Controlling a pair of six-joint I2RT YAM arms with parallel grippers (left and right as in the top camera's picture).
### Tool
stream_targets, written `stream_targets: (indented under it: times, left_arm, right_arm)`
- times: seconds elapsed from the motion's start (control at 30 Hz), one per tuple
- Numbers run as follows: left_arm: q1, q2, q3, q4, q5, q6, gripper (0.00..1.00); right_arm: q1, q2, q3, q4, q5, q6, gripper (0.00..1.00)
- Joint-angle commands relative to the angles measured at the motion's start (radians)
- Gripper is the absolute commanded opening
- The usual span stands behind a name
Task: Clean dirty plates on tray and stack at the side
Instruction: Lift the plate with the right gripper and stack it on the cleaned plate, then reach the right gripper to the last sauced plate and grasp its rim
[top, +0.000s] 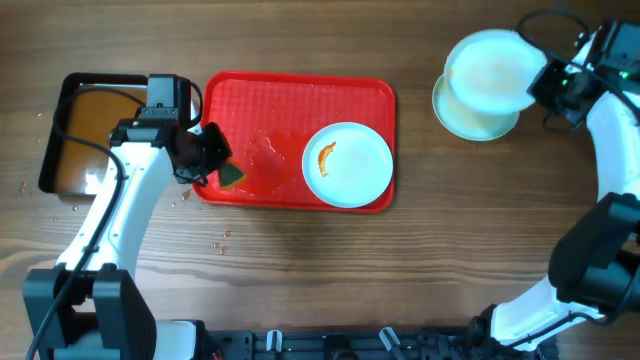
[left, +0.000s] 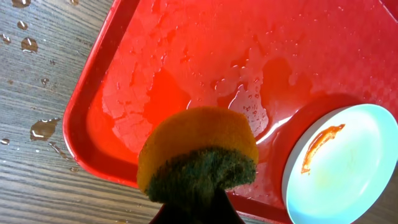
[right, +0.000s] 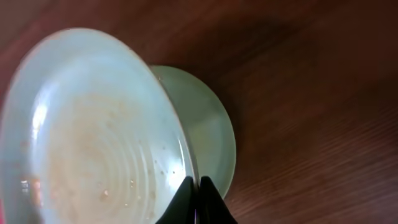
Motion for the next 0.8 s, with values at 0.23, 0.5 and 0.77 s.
stream_targets:
  times: [0.23, 0.5, 0.77]
  left_arm:
    - [-0.004, -0.013, -0.006, 0.006, 0.011, 0.020, 0.04]
    - [-0.004, -0.013, -0.006, 0.013, 0.011, 0.020, 0.04]
    - [-0.005, -0.013, -0.006, 0.013, 0.011, -0.010, 0.05]
  right_arm:
    - [0.017, 0.064, -0.068, 0.062, -0.146, 0.072, 0.67]
    - [0.273, 0.064, -0.068, -0.198, -0.460, -0.105, 0.43]
    - [0.630, 0.091, -0.069, -0.126, 0.161, -0.059, 0.56]
